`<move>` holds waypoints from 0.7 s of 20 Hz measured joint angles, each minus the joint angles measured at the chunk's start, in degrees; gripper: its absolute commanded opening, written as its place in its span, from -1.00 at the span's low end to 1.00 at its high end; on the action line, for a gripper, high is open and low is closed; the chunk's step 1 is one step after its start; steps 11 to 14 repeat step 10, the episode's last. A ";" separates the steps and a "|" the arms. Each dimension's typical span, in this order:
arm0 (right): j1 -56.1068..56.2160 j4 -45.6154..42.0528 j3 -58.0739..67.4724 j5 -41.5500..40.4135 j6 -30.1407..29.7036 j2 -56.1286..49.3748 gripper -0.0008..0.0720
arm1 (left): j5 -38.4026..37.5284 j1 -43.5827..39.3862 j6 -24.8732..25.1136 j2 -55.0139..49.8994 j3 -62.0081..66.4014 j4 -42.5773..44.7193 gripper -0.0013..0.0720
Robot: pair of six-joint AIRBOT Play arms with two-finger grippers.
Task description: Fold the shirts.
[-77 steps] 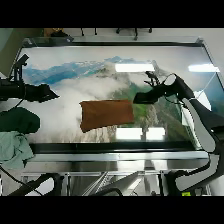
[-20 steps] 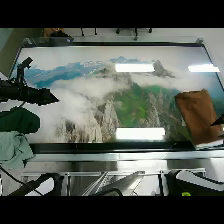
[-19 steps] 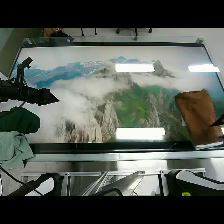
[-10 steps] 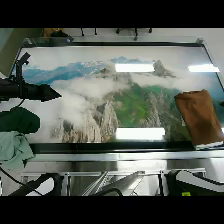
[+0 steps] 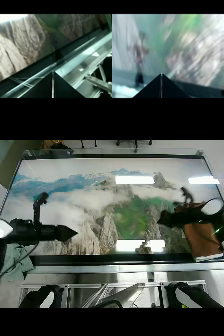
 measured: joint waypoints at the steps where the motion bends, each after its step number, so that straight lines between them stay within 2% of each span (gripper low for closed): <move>1: 2.51 0.00 -3.04 -1.49 0.00 1.16 -0.91 | 1.05 -0.94 -0.83 2.21 -2.75 -0.15 -0.94; 5: 7.50 -0.07 -9.55 -3.69 -0.17 3.37 -0.91 | 3.39 -2.54 -2.32 7.67 -9.20 -0.26 -0.93; 14: 8.85 0.26 -11.41 -4.04 -0.17 3.98 -0.91 | 4.46 -2.95 -2.82 10.23 -11.67 -0.31 -0.93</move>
